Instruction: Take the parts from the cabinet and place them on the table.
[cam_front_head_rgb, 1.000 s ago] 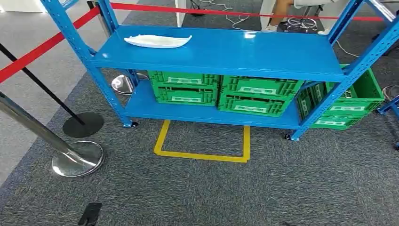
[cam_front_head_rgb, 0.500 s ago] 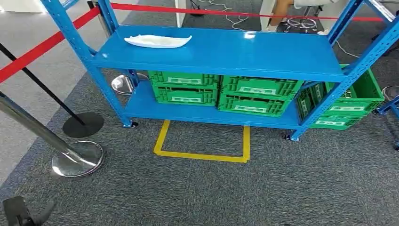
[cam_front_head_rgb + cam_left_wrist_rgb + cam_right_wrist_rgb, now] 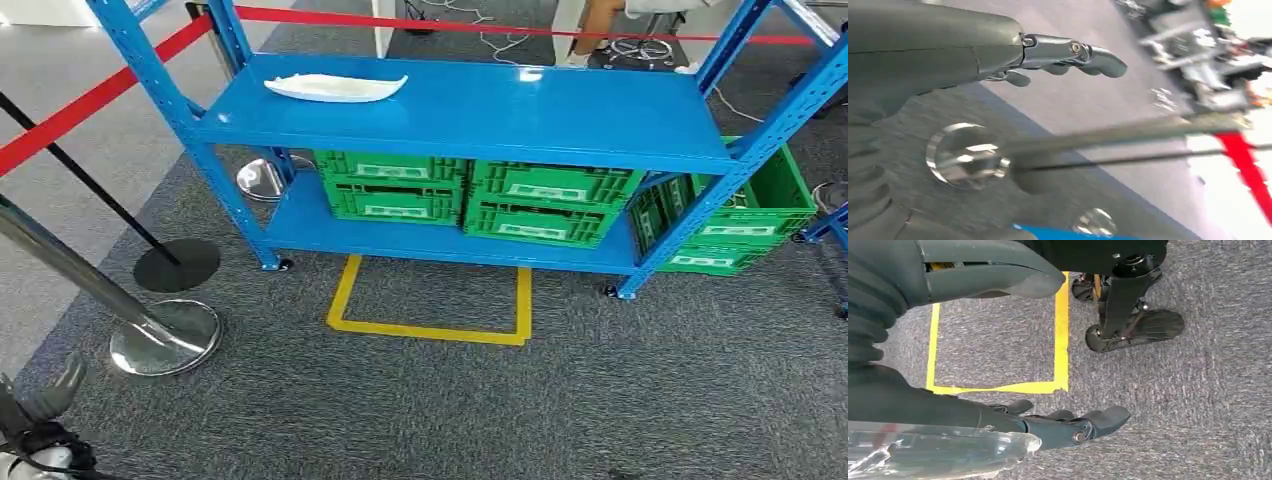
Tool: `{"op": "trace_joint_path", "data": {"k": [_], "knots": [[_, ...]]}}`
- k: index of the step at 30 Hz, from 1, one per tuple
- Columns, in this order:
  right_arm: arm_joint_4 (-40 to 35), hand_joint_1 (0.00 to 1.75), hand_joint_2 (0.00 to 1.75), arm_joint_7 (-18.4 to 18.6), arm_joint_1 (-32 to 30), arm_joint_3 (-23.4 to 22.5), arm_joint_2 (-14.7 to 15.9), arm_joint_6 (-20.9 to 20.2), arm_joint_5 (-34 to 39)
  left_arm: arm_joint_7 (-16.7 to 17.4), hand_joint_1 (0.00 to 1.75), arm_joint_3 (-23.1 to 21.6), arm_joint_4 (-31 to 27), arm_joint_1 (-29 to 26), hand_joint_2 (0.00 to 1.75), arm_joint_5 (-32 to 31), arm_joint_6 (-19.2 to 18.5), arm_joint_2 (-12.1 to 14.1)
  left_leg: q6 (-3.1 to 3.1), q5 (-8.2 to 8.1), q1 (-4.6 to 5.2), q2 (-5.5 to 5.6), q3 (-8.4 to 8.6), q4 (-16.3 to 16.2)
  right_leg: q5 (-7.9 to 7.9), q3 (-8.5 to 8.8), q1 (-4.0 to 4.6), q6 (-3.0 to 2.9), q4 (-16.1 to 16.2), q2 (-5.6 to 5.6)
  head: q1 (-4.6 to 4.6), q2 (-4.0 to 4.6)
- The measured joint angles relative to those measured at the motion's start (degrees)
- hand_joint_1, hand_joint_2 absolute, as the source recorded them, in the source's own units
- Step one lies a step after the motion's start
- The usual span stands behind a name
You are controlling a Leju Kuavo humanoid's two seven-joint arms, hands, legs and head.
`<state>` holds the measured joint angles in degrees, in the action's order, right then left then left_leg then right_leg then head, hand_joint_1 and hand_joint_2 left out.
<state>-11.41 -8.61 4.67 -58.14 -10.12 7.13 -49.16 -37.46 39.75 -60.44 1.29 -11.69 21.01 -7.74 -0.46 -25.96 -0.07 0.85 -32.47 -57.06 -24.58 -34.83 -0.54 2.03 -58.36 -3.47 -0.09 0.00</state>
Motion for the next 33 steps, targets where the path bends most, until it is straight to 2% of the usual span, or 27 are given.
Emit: {"op": "trace_joint_path", "data": {"k": [2,3,5,10,12,15,18,22,24,27,33], "knots": [[0.00,0.00,1.75,-0.39,0.00,0.07,0.09,-0.20,-1.31,-1.82,0.00,-4.64,-4.60,-1.98,1.75,0.39,0.72,0.44,0.00,0.01,-0.02,-0.03,0.01,-0.01,0.02,-0.12,0.03,-0.01,0.00,-0.04,-0.02,0.00],[0.00,0.00,1.75,-0.18,-0.02,0.13,0.20,-0.20,-1.79,-2.05,0.00,-8.84,-8.17,-3.00,0.00,0.85,0.94,0.98,0.02,0.03,-0.01,0.00,-0.03,-0.01,0.06,-0.12,0.02,0.04,0.00,0.01,0.02,0.00],[0.00,0.00,1.75,1.09,0.02,0.17,0.37,-0.09,-2.66,-1.75,0.00,-17.12,-14.07,-3.56,0.00,2.38,-0.39,2.12,0.05,0.07,0.01,0.33,-0.09,-0.01,0.04,-0.01,0.01,0.05,0.00,0.39,0.02,0.00],[0.00,0.00,1.75,4.93,-0.53,0.28,0.70,0.44,-3.34,-0.19,0.00,-31.65,-24.07,-3.63,0.00,3.93,-2.97,3.17,0.03,0.08,0.03,0.32,-0.07,-0.01,0.05,0.02,-0.03,0.05,0.00,0.29,0.02,0.00],[0.00,0.00,1.75,6.21,-0.82,0.28,0.72,0.59,-3.28,0.13,0.00,-35.67,-25.37,-2.96,0.00,3.10,-3.63,4.00,0.03,0.08,0.06,0.32,-0.07,-0.01,0.05,-0.02,-0.06,0.06,0.01,0.27,0.00,0.00],[0.00,0.00,1.75,7.46,-0.85,0.26,0.72,0.63,-2.86,4.14,0.00,-42.08,-25.33,-0.73,0.00,1.24,-5.21,5.45,0.03,0.09,0.05,0.32,-0.08,-0.01,0.06,-0.01,-0.05,0.06,0.01,0.30,0.02,0.00],[0.00,0.00,1.75,7.67,-0.87,0.26,0.72,0.48,-2.62,5.64,0.00,-47.34,-24.91,1.23,0.00,2.30,-7.50,6.73,-0.01,0.11,0.04,0.31,-0.08,-0.01,0.06,-0.02,-0.04,0.05,0.00,0.27,0.02,0.00],[0.00,0.00,1.75,5.92,-0.81,0.22,0.72,0.09,-1.94,5.77,0.00,-51.40,-24.85,2.47,0.00,4.51,-8.70,7.87,-0.02,0.12,0.04,0.31,-0.08,-0.01,0.07,-0.01,-0.04,0.06,-0.01,0.24,0.02,0.00],[0.00,0.00,1.75,3.12,-0.78,0.04,0.72,-0.08,-0.92,5.49,0.00,-52.30,-25.50,2.36,0.00,6.40,-8.31,8.18,-0.02,0.12,0.04,0.31,-0.09,-0.01,0.07,-0.01,-0.04,0.06,-0.01,0.24,0.02,0.00],[-0.09,0.00,1.75,-2.04,-0.46,0.02,0.83,-0.43,-1.24,2.59,0.00,-53.23,-28.56,1.41,0.00,4.30,-4.31,8.68,-0.02,0.12,0.03,0.30,-0.10,-0.01,0.06,-0.02,-0.04,0.06,-0.01,0.25,0.02,0.00],[-0.33,0.00,1.75,-5.84,1.30,0.02,1.68,-0.79,-1.25,0.72,0.00,-54.48,-33.50,-0.87,0.00,1.00,0.85,9.29,-0.01,0.11,0.05,0.30,-0.11,-0.01,0.06,-0.02,-0.06,0.06,0.00,0.26,0.02,0.00]]}}
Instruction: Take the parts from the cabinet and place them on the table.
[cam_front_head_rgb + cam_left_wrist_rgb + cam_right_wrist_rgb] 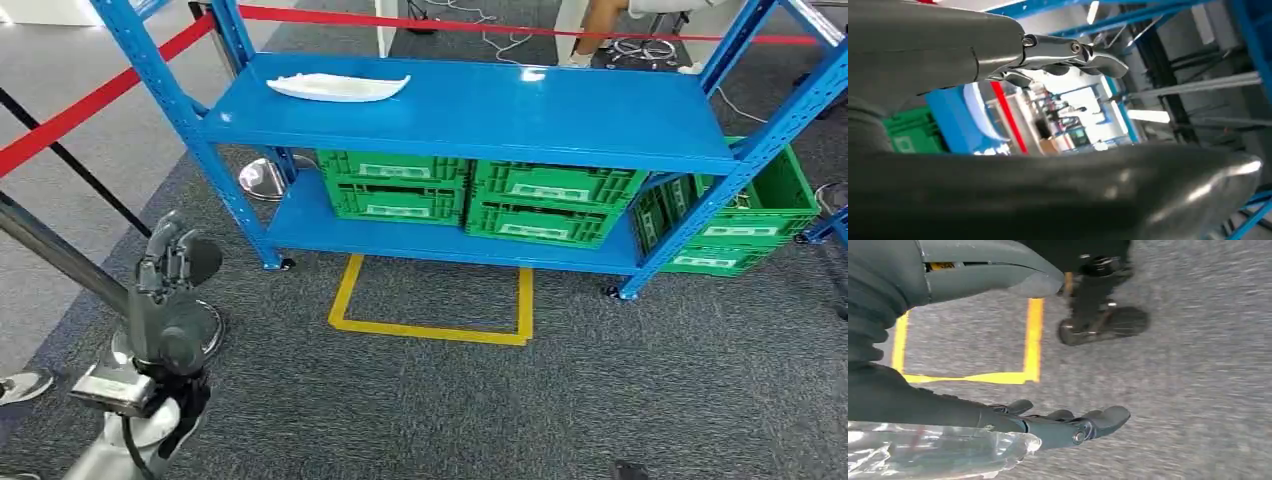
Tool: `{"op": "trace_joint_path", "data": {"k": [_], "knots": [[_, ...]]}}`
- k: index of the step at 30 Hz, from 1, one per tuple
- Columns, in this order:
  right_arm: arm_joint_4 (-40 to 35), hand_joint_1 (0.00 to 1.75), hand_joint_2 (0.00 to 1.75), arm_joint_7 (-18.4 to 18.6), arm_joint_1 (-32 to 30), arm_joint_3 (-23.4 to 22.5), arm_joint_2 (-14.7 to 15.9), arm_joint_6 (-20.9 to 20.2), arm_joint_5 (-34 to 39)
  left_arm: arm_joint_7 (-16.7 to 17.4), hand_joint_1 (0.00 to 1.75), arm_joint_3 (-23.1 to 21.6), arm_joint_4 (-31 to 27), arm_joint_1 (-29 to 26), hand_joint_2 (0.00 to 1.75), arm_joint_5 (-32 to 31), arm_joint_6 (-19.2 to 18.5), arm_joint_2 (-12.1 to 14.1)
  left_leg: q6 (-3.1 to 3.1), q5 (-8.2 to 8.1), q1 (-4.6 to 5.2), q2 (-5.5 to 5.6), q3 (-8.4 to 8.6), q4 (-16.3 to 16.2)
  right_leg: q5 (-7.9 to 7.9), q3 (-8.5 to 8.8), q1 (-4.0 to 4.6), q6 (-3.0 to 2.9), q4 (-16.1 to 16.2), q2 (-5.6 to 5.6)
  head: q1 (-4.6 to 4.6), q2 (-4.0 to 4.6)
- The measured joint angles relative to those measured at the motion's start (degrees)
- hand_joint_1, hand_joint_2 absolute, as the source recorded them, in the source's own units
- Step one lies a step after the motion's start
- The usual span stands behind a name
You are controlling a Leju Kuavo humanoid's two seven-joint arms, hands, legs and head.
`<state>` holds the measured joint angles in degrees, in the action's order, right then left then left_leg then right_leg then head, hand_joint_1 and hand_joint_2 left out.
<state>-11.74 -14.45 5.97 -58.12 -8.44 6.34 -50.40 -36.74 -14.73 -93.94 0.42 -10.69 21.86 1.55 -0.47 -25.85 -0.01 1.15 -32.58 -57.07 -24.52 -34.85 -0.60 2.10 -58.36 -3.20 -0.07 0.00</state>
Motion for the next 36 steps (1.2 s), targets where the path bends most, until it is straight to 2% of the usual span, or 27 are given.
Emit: {"op": "trace_joint_path", "data": {"k": [8,14,17,20,27,36], "knots": [[-0.33,0.00,1.75,-0.24,0.97,0.02,0.76,0.57,0.67,-0.50,0.00,-0.02,-2.31,-1.05,0.00,0.43,0.65,0.59,0.00,0.02,-0.01,0.01,0.01,0.00,0.01,0.00,0.01,0.01,0.00,0.01,0.00,0.00],[-0.28,0.00,1.75,3.98,-0.46,-0.33,0.81,0.70,1.18,-1.16,0.00,0.33,-2.31,-1.41,0.00,1.45,1.57,0.81,-0.01,0.00,-0.02,0.01,0.00,0.00,0.00,-0.01,0.01,0.00,0.00,0.01,-0.02,0.00],[-0.13,0.00,1.75,8.19,-1.33,-0.79,0.55,1.05,1.53,-1.49,0.00,1.29,-2.31,-2.08,0.00,2.43,1.94,0.81,-0.01,-0.01,-0.02,0.01,-0.01,0.00,-0.01,-0.02,0.01,0.00,-0.01,0.00,0.00,0.00],[-0.07,0.00,1.75,9.60,-1.86,-0.98,0.06,1.09,0.92,-1.53,0.00,2.05,-2.49,-3.02,0.00,2.56,2.14,0.83,-0.01,-0.01,-0.02,0.00,-0.02,0.01,-0.02,-0.02,0.01,0.00,-0.01,-0.01,0.00,0.00],[-0.07,0.00,1.75,5.75,-1.93,-1.09,-0.15,0.61,0.70,-1.66,0.00,2.73,-2.62,-4.59,0.00,2.97,1.81,0.79,-0.01,0.00,-0.01,0.01,-0.01,0.00,-0.01,-0.01,0.01,0.00,0.00,0.00,0.00,0.00],[-0.07,0.00,1.75,5.44,-1.93,-1.11,-0.13,0.50,0.70,-1.68,0.00,2.93,-2.62,-5.01,0.00,2.97,1.77,0.74,-0.01,0.00,-0.01,0.01,-0.01,0.00,-0.01,-0.01,0.01,0.00,0.00,0.00,-0.02,0.00]]}}
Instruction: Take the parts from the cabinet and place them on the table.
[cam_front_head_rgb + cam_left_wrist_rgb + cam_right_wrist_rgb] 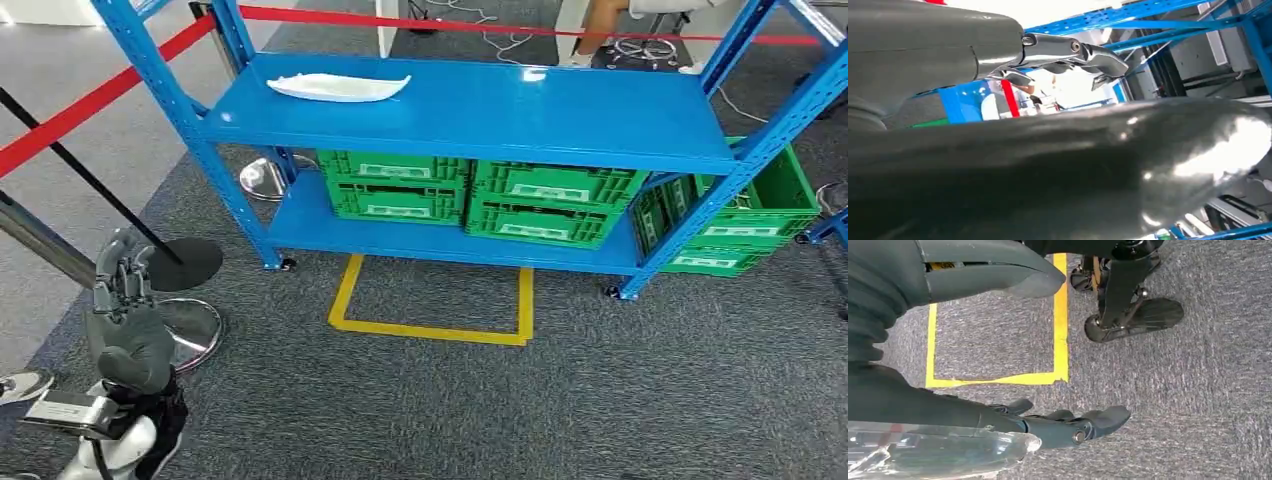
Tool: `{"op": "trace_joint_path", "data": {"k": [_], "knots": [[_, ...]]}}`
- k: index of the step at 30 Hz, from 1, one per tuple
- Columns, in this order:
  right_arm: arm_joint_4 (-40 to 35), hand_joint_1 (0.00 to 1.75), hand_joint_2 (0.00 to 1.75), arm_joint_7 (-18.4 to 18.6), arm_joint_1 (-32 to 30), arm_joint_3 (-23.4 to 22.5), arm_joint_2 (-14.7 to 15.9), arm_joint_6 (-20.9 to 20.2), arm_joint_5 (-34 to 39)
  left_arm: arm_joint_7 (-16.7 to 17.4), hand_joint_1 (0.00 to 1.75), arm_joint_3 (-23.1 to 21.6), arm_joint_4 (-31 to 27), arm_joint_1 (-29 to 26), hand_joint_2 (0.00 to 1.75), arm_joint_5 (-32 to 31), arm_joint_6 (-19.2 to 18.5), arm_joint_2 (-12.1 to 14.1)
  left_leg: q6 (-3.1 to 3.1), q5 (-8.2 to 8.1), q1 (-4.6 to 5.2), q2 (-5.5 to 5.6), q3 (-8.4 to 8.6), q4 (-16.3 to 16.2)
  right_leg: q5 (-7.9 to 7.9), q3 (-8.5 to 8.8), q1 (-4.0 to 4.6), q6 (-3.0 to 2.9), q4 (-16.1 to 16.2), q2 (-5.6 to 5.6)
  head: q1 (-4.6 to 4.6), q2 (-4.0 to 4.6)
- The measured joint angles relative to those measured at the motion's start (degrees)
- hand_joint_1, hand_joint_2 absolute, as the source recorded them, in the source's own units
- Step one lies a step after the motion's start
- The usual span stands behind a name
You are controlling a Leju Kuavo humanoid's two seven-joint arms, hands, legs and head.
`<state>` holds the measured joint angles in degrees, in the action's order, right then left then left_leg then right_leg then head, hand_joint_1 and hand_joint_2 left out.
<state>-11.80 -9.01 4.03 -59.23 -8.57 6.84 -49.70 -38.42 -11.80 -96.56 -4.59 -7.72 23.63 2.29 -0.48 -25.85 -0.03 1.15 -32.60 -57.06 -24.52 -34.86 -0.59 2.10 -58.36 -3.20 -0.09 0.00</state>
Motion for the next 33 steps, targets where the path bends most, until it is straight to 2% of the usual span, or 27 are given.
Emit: {"op": "trace_joint_path", "data": {"k": [16,26,30,33], "knots": [[0.00,0.00,1.75,-0.59,0.11,0.00,0.00,0.02,-0.31,-0.11,0.00,0.09,0.00,-0.30,0.00,0.57,-0.13,-0.02,0.00,0.00,0.00,0.00,0.00,0.00,0.00,0.00,0.00,0.00,0.00,0.00,0.02,0.00],[0.00,0.00,1.75,1.88,-0.04,0.00,0.02,0.55,-1.07,-0.83,0.00,1.42,0.00,-1.33,0.00,1.20,-0.55,-0.68,0.07,-0.06,0.13,0.00,-0.02,-0.01,0.02,0.00,-0.18,0.05,0.04,0.00,0.02,0.00],[0.00,0.00,1.75,1.79,-0.03,0.00,0.00,0.37,-1.18,-0.85,0.00,1.90,0.00,-1.67,0.00,1.20,-0.74,-0.98,0.30,-0.10,0.45,0.01,-0.02,-0.06,0.07,0.00,-0.50,0.38,0.05,-0.01,0.02,0.00],[0.00,0.00,1.75,1.79,-0.07,0.00,0.00,0.37,-1.20,-0.85,0.00,2.03,0.00,-1.70,0.00,1.20,-0.77,-1.01,1.00,-0.27,0.90,0.00,-0.03,-0.06,0.11,0.08,-0.95,0.99,0.48,-0.09,0.00,0.00]]}}
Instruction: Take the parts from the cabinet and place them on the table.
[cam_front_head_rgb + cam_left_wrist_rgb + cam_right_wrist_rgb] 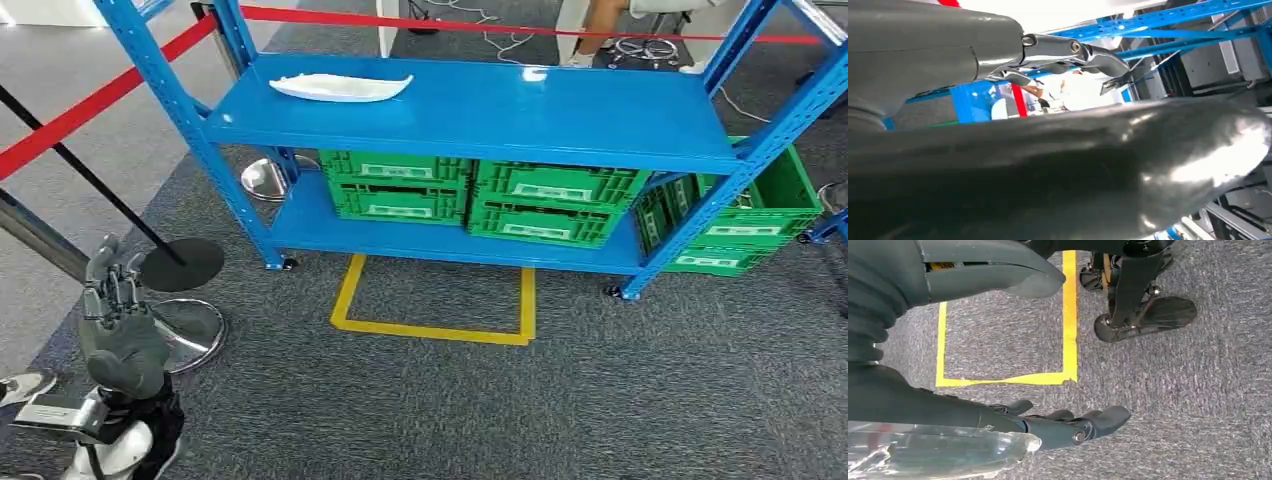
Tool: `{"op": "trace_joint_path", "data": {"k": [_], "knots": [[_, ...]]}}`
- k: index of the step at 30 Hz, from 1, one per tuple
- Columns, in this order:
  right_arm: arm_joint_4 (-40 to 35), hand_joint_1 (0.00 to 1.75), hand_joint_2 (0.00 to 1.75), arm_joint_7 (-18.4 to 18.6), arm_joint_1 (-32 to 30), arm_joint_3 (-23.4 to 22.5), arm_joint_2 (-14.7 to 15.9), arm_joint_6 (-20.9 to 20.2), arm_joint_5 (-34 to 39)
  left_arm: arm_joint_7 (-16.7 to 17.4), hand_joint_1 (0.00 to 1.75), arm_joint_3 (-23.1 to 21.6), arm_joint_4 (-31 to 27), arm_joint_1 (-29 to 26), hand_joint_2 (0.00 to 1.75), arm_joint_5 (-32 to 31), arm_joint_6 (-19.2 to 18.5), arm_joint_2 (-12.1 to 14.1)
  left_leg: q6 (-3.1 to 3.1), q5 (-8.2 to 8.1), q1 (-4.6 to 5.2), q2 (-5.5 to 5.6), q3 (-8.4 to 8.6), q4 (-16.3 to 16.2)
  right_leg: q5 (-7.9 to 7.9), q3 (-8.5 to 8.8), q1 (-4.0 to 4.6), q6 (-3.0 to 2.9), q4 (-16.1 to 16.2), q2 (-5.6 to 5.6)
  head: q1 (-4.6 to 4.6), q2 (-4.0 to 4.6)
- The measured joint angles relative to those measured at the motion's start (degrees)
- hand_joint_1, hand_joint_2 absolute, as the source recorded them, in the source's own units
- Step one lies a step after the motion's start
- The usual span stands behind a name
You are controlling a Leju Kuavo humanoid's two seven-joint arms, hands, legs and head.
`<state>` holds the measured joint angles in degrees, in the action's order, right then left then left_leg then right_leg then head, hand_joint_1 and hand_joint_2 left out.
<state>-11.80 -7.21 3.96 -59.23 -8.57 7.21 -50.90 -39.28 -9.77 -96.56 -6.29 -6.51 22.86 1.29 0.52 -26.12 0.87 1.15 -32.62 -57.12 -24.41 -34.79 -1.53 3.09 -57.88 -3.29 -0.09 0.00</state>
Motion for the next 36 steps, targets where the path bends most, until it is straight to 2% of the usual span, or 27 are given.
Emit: {"op": "trace_joint_path", "data": {"k": [2,3,5,7,8,9,10,11,12,13,14,15,17,19,20,23,24,25,26,28,29,30,31,32,34,35,36], "knots": [[0.00,0.00,1.75,-0.07,-0.06,0.00,0.02,0.00,-0.04,0.00,0.00,-0.02,0.00,-0.06,0.00,0.00,-0.09,-0.18,0.61,0.35,-0.01,-0.08,0.19,0.70,1.14,0.18,0.11,0.74,-0.60,0.03,0.07,0.00],[0.00,0.00,1.75,-0.09,-0.08,0.00,0.06,0.02,-0.07,0.00,0.00,-0.02,0.00,-0.07,0.00,0.00,-0.13,-0.41,0.93,0.65,-0.46,-0.19,0.71,1.06,0.54,-0.15,0.07,0.80,-0.72,0.12,-0.04,0.00],[0.00,0.00,1.75,-0.15,0.05,0.00,0.09,0.02,-0.11,0.00,0.00,0.04,0.00,-0.15,0.00,0.00,-0.15,-0.48,1.20,0.68,-0.56,-0.54,0.89,1.10,-2.91,-1.78,0.49,0.46,-4.77,2.08,0.48,0.00],[0.00,0.00,1.75,-0.15,0.09,0.00,0.09,0.00,-0.13,0.00,0.00,0.13,0.00,-0.48,0.00,0.00,-0.15,-0.61,1.20,0.68,-0.50,-0.95,0.83,1.05,-7.58,-5.95,0.47,0.63,-14.33,2.71,0.42,0.00],[0.00,0.00,1.75,-0.15,-0.02,0.00,0.09,0.00,-0.15,0.00,0.00,0.13,0.00,-0.60,0.00,0.00,-0.15,-0.68,1.18,0.66,-0.49,-1.08,0.84,1.04,-8.94,-7.41,0.48,0.56,-17.64,2.74,0.44,0.00],[0.00,0.00,1.75,-0.15,-0.09,0.00,0.11,0.00,-0.15,0.00,0.00,0.13,0.00,-0.66,0.00,0.00,-0.15,-0.77,1.14,0.65,-0.51,-1.12,0.86,1.02,-8.80,-7.59,0.46,0.52,-18.03,2.77,0.44,0.00],[0.00,0.00,1.75,-0.15,-0.11,0.00,0.20,0.02,-0.15,0.00,0.00,0.13,0.00,-0.68,0.00,0.00,-0.17,-0.87,1.04,0.59,-0.57,-1.13,0.91,0.98,-7.48,-6.50,0.46,0.52,-15.91,2.83,0.46,0.00],[0.00,0.00,1.75,-0.15,-0.10,0.00,0.24,0.02,-0.17,0.00,0.00,0.13,0.00,-0.68,0.00,0.00,-0.17,-0.92,0.85,0.50,-0.69,-1.14,1.01,0.96,-5.25,-4.26,0.42,0.63,-11.56,2.91,0.44,0.00],[-0.02,0.00,1.75,-0.15,-0.06,0.00,0.39,0.02,-0.17,0.00,0.00,0.13,0.00,-0.69,0.00,0.00,-0.17,-0.96,0.49,0.33,-0.86,-1.15,1.24,0.90,-2.39,-0.89,0.35,0.67,-5.22,3.09,0.46,0.00],[-0.02,0.00,1.75,-0.15,0.00,0.00,0.42,0.02,-0.17,0.00,0.00,0.15,0.00,-0.69,0.00,0.00,-0.17,-0.96,0.05,0.14,-0.96,-1.18,1.43,0.77,-1.57,1.31,0.31,0.81,-0.61,3.42,0.44,0.00],[0.00,0.00,1.75,-0.17,0.13,0.02,0.42,0.00,-0.18,0.00,0.00,0.20,0.00,-0.68,0.00,0.02,-0.17,-0.96,-0.37,0.25,-0.85,-1.19,1.45,0.64,-3.11,0.85,0.69,0.18,-0.58,3.32,0.39,0.00],[0.00,0.00,1.75,-0.17,0.30,0.02,0.42,0.00,-0.20,0.00,0.00,0.20,0.00,-0.67,0.00,0.00,-0.17,-0.96,-0.77,0.11,-0.69,-1.19,1.13,0.60,-2.96,1.03,0.81,-0.60,-0.82,3.55,0.44,0.00],[0.00,0.00,1.75,-0.15,0.04,0.00,0.42,0.00,-0.20,0.00,0.00,0.20,0.00,-0.81,0.00,0.00,-0.22,-0.96,-1.80,0.32,-0.84,-1.23,1.47,0.12,-2.34,0.80,0.84,-1.55,-0.80,3.21,0.11,0.00],[-0.02,0.00,1.75,-0.15,0.00,0.00,0.44,0.02,-0.24,0.00,0.00,0.24,0.00,-0.78,0.00,0.00,-0.26,-1.01,-2.28,-0.45,-0.95,-1.21,1.23,-0.78,-2.39,2.12,0.58,-2.36,-0.69,2.92,0.04,0.00],[-0.02,0.00,1.75,-0.17,0.08,0.00,0.48,0.02,-0.28,0.00,0.00,0.24,-0.02,-0.72,0.00,-0.02,-0.28,-1.05,-2.62,-2.00,-0.98,-1.21,-0.18,-3.59,-2.37,2.31,0.56,-2.70,-0.71,2.86,-0.20,0.00],[-0.02,0.00,1.75,-0.15,-0.01,0.00,0.50,0.07,-0.33,0.00,0.00,0.33,0.00,-0.83,0.00,-0.02,-0.28,-1.07,-3.01,-7.52,-1.03,-1.21,-8.18,-17.06,-2.95,2.65,0.61,-3.03,-0.74,2.60,-0.24,0.00],[-0.02,0.00,1.75,-0.15,-0.06,0.00,0.50,0.04,-0.35,0.00,0.00,0.33,0.00,-0.87,0.00,-0.02,-0.28,-1.07,-3.09,-7.29,-1.04,-1.21,-9.64,-18.41,-3.23,2.96,0.62,-3.02,-0.74,2.53,-0.28,0.00],[-0.02,0.00,1.75,-0.15,-0.13,0.00,0.50,0.04,-0.35,0.00,0.00,0.33,0.00,-0.89,0.00,-0.02,-0.28,-1.07,-2.97,-5.64,-1.04,-1.21,-9.66,-17.33,-3.57,3.43,0.61,-2.93,-0.74,2.42,-0.28,0.00],[-0.02,0.00,1.75,-0.13,-0.14,0.00,0.50,0.04,-0.35,0.00,0.00,0.33,0.00,-0.88,0.00,-0.02,-0.28,-1.07,-2.75,-2.65,-1.04,-1.21,-8.55,-13.89,-4.16,4.04,0.58,-2.83,-0.74,2.25,-0.24,0.00],[-0.02,0.00,1.75,-0.15,-0.11,0.00,0.50,0.02,-0.35,0.00,0.00,0.33,0.00,-0.88,0.00,-0.02,-0.31,-1.09,-2.35,3.78,-1.03,-1.21,-4.33,-3.48,-5.19,5.32,0.48,-2.41,-0.64,2.08,-0.28,0.00],[-0.02,0.00,1.75,-0.15,-0.07,0.00,0.52,0.02,-0.37,0.00,0.00,0.35,0.00,-0.90,0.00,-0.02,-0.31,-1.09,-2.23,3.75,-0.93,-1.20,-3.58,-1.18,-5.74,5.42,0.65,-2.06,-0.79,2.02,-0.42,0.00],[-0.02,0.00,1.75,-0.15,0.00,0.00,0.52,0.04,-0.37,0.00,0.00,0.33,-0.02,-0.80,0.00,-0.02,-0.33,-1.11,-1.84,1.06,-0.82,-1.27,-3.22,-0.27,-6.19,5.04,0.82,-1.56,-0.65,1.81,-0.77,0.00],[-0.07,0.00,1.75,-0.13,0.04,0.00,0.55,0.04,-0.39,0.00,0.00,0.35,-0.02,-0.92,0.00,0.00,-0.35,-1.11,-1.69,1.08,-0.77,-1.24,-3.04,-0.17,-6.65,5.31,0.81,-1.28,0.38,1.86,-0.63,0.00],[-0.07,0.00,1.75,-0.15,-0.10,0.00,0.59,0.04,-0.46,0.00,0.00,0.33,-0.02,-0.97,0.00,0.00,-0.37,-1.20,-1.30,1.25,-0.91,-1.13,-2.74,0.56,-5.81,6.75,0.91,-0.70,-0.41,1.90,-0.79,0.00],[-0.09,0.00,1.75,-0.09,-0.07,0.00,0.61,0.00,-0.59,0.00,0.00,0.42,-0.02,-1.27,0.00,-0.02,-0.50,-1.27,-0.26,0.93,-1.10,-0.92,-0.47,0.82,-6.88,7.72,0.77,-0.16,-0.03,2.15,-0.49,-0.04],[-0.09,0.00,1.75,-0.15,0.14,0.00,0.61,0.00,-0.61,0.00,0.00,0.44,-0.07,-1.21,0.00,-0.02,-0.50,-1.31,0.11,0.29,-1.10,-1.10,0.62,0.81,-6.78,6.49,0.85,0.01,-3.07,2.58,-0.33,0.07],[-0.07,0.00,1.75,-0.11,0.26,0.02,0.59,-0.04,-0.61,0.00,0.00,0.48,-0.07,-1.15,0.00,-0.04,-0.55,-1.42,0.38,-0.40,-1.06,-1.17,1.28,0.81,-7.00,3.40,0.86,0.02,-7.88,2.78,-0.09,0.02]]}}
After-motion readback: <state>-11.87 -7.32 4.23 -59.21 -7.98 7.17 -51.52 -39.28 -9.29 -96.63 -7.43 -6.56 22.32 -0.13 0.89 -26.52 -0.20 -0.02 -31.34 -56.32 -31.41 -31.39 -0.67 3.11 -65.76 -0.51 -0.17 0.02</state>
